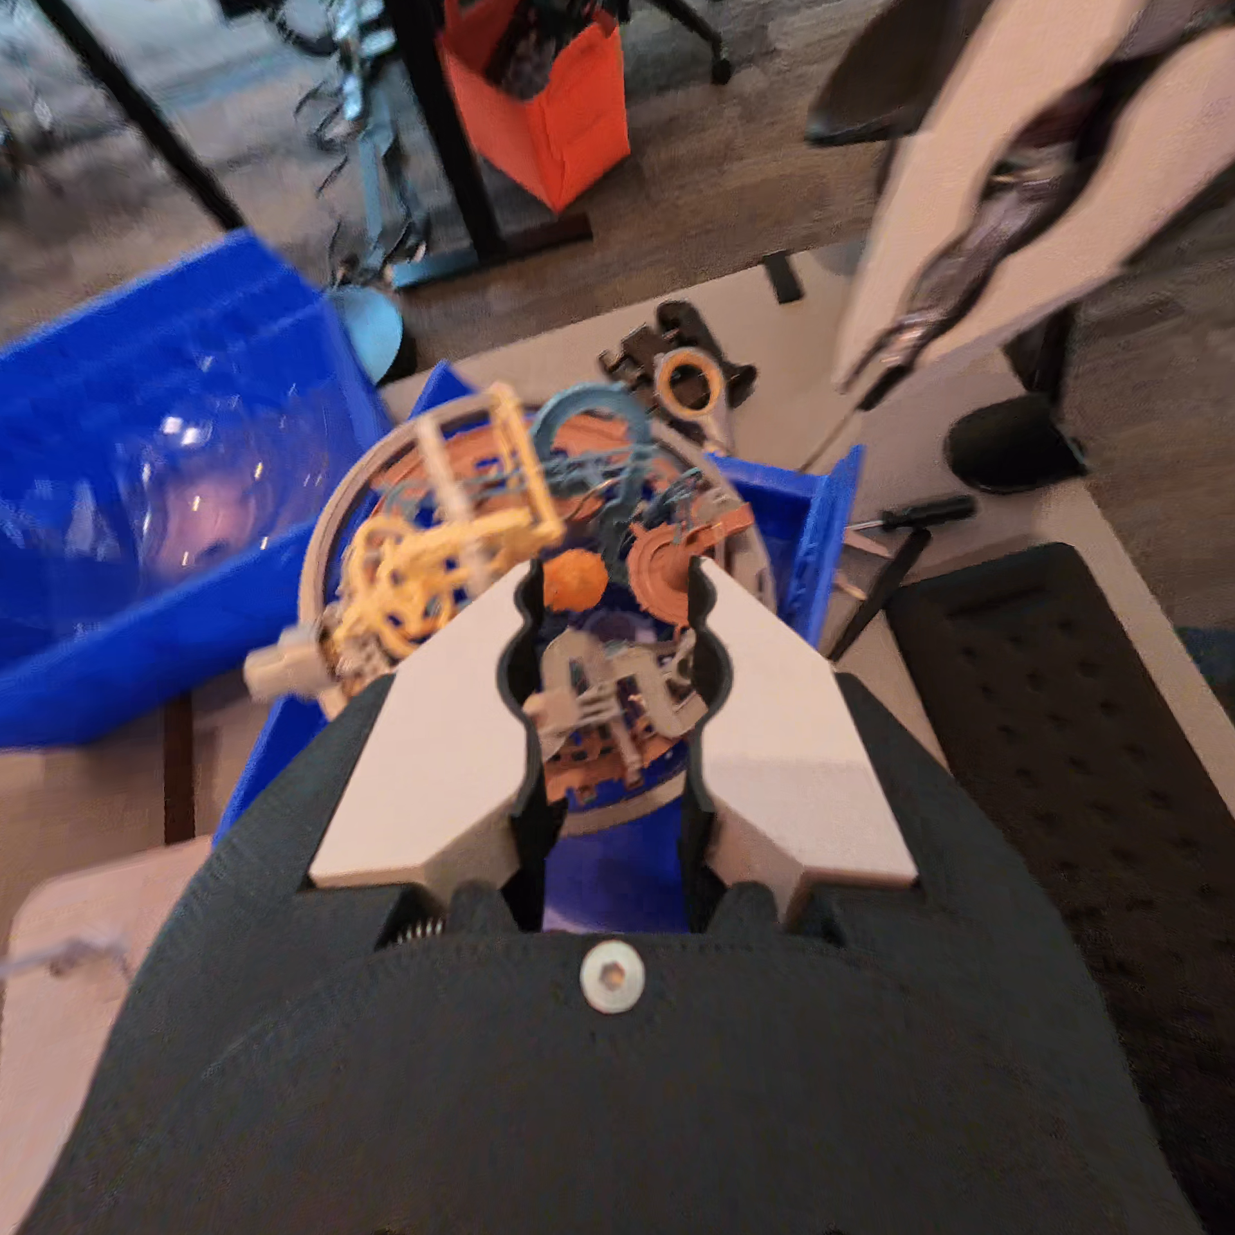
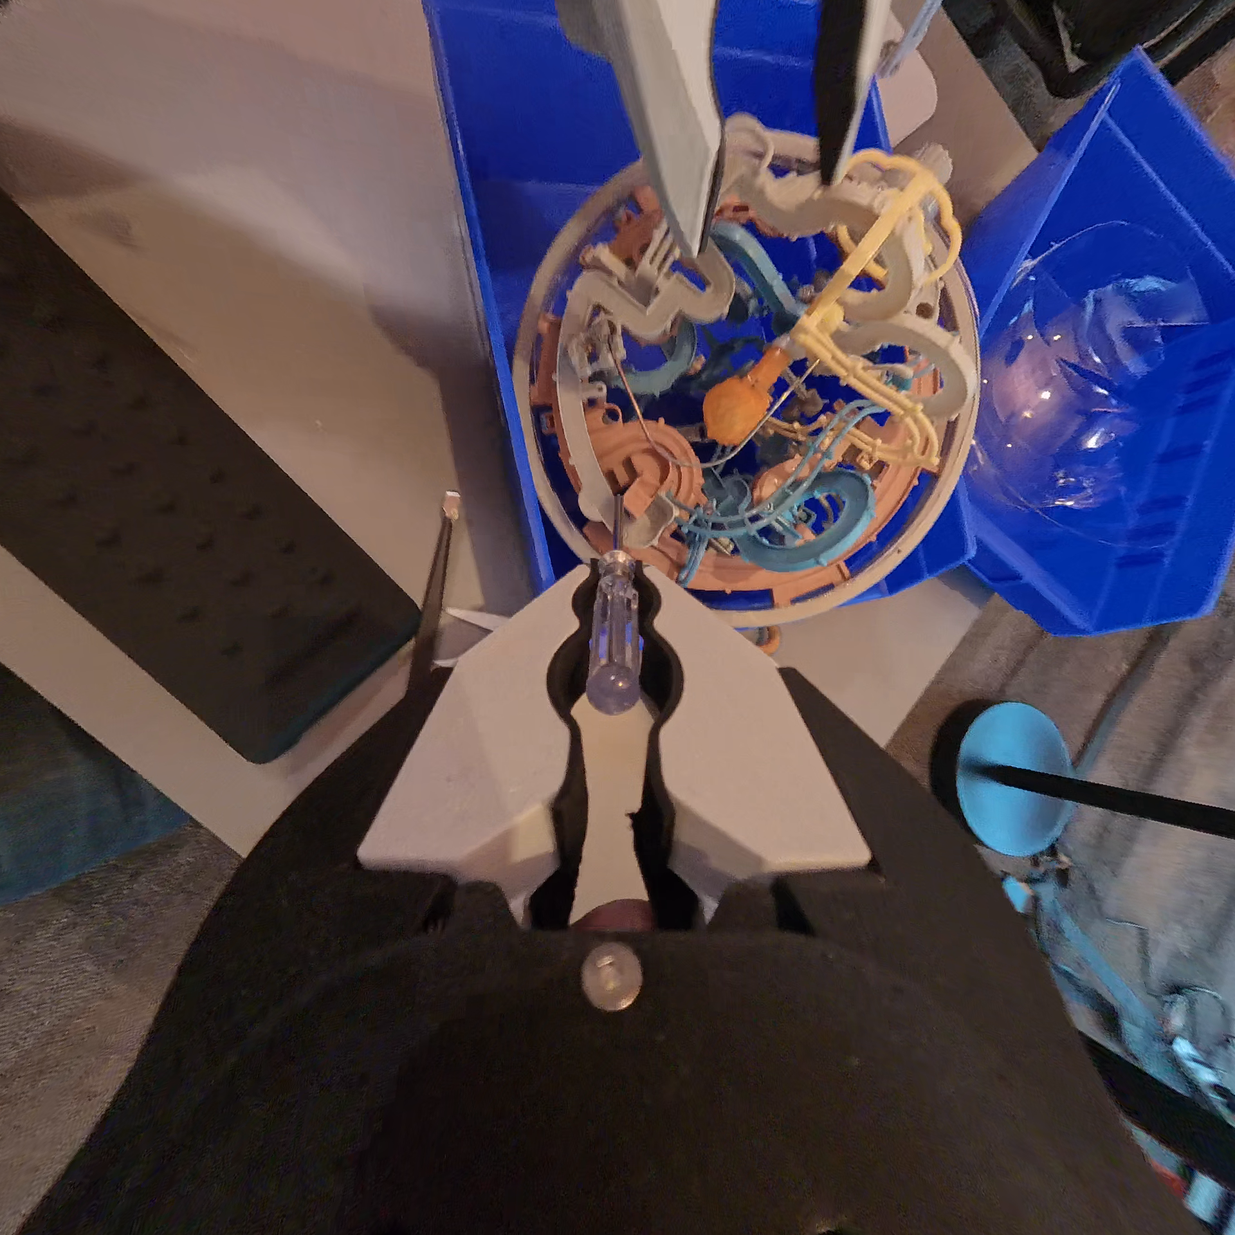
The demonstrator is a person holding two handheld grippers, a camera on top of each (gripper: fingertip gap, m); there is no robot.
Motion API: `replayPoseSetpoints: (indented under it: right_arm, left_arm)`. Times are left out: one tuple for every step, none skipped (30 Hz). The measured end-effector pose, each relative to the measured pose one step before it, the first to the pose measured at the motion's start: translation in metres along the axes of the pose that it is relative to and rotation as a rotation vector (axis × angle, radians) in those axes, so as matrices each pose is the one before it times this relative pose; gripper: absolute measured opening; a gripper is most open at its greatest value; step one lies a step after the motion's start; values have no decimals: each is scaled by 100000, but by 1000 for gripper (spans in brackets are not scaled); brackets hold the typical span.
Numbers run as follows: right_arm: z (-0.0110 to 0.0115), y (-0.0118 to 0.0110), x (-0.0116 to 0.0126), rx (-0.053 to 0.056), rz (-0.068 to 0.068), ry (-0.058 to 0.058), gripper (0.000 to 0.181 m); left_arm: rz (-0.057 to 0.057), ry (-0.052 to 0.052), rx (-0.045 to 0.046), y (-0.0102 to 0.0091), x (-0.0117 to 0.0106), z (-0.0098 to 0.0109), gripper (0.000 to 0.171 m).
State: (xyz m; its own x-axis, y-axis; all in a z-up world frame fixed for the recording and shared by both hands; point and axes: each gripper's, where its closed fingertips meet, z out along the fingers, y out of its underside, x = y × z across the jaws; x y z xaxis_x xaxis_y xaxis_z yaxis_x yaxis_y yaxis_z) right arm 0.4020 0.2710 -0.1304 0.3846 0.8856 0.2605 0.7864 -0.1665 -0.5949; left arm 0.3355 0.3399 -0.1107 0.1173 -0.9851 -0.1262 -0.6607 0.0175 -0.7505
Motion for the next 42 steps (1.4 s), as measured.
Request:
replayPoseSetpoints:
  right_arm:
    - [-96,-401,-54,1104,3228,-2432,6]
    - [-119,-477,-112,2059,2271,-2412,6]
    - [-152,-442,-129,2143,1660,-2004,6]
    - [-127,-287,-76,1319,2004,-1549,6]
    - [-148,-274,-33,1454,1947,-990,6]
    - [-202,-342,-109,2271,1198,-1178,6]
    - [-227,-251,-62,1846,1262,-848,6]
    - [-221,-148,54,1230,1355,-22,6]
    - [-241,-178,-63,1521,773,-727,6]
    - [-205,-206,-180,1657,637,-1293,6]
    - [-147,-132,-83,1000,468,-583,6]
    - [-89,-20,-48,25,-166,-87,6]
    - [-41,-41,-48,53,-515,52,6]
    - [-26,-127,-14,493,-354,145,6]
    - [-33,-164,14,875,-246,269,6]
    - [-44,-166,115,1046,-258,797,7]
    - [-99,-198,117,1398,242,632,7]
    - [-138,-246,49,2088,1161,-80,7]
    - [-180,-273,24,2554,1562,-284,7]
    - [-209,-217,39,2430,1425,-233,9]
    - [-225,-182,79,2289,1330,100,11]
    - [-235,-173,92,2265,1322,203,11]
    - [-231,-225,36,2507,1460,-246,11]
    - [-179,-153,6,1908,1622,-559,12]
    - [-102,25,-43,538,827,-634,10]
    - [-22,95,11,-123,-307,124,8]
    - [14,63,48,-238,-406,581,7]
    - [53,95,6,-678,-322,371,7]
    - [39,56,20,-786,-706,450,7]
    - [53,115,-7,-1511,-312,27,7]
    - [114,233,93,-2592,-151,531,7]
    - [187,394,424,-3924,-1295,2796,6]
    - [260,629,569,-5549,-2942,3945,7]
    - [354,654,344,-5905,-3182,2699,7]
    - [426,438,57,-4635,-1646,732,7]
    - [482,323,-149,-3948,-668,-793,7]
    - [506,303,-181,-3893,-1062,-893,7]
    - [506,289,29,-3752,-1078,368,7]
    - [457,265,113,-3510,-1084,936,7]
    - [382,122,-1,-2402,-856,201,7]
    - [301,-46,-30,-1072,138,-286,7]
    - [239,1,62,-1248,345,179,7]
  left_arm:
    - [8361,2743,2338,-1075,1461,80,38]
    - [10487,1927,2736,-1097,1436,342,34]
    - [8228,2313,1449,-920,1276,550,31]
    - [5528,1898,-48,-682,943,683,30]
    - [4064,491,9,-561,532,670,27]
    - [1523,394,-1271,-194,260,611,24]
    - [525,1020,-2218,157,258,539,21]
    - [841,1197,-1777,283,251,404,19]
    - [-59,1195,-602,180,172,281,17]
    - [-516,523,-917,228,-7,161,12]
    - [809,617,96,21,111,22,0]
    - [881,236,888,-131,82,-58,0]
    - [11,-117,205,-49,-30,-62,0]
    - [31,97,262,-32,10,-60,0]
    - [-119,-405,478,-41,-95,-42,0]
    - [-995,-603,915,-83,-200,-68,0]
    - [-1177,727,1561,-173,-3,-73,0]
    - [-585,293,1760,-182,-41,-102,0]
    - [-467,141,1438,-154,-53,-104,0]
    - [-615,901,272,48,74,-48,0]
    - [254,-183,-603,184,-45,20,0]
    - [-95,-402,-81,109,-128,33,0]
    - [-742,738,278,43,39,61,0]
    - [-76,413,541,-21,31,70,0]
    - [-84,60,615,-105,-15,46,0]
    - [-58,-47,-111,9,-5,64,0]
    - [-77,175,-280,59,27,85,0]
    - [-147,263,-45,66,17,85,0]
    - [-1171,830,836,-10,26,75,0]
    - [-2008,1979,841,63,145,86,0]
    - [-1410,954,-283,245,6,78,0]
    - [-297,-2025,-1041,364,-433,-1,7]
    - [-1020,-777,-639,284,-265,-89,14]
    - [-1328,725,569,66,-8,-147,20]
    - [-156,-819,1448,-152,-198,-210,20]
    - [304,-1076,2106,-339,-202,-178,21]
    - [100,193,2138,-401,33,-112,23]
    - [487,90,1978,-396,51,-77,23]
    - [571,-68,1647,-301,16,-27,23]
    - [191,1068,598,-88,177,48,22]
    - [363,771,-858,204,132,138,21]
    - [549,-352,-1614,361,-68,197,21]
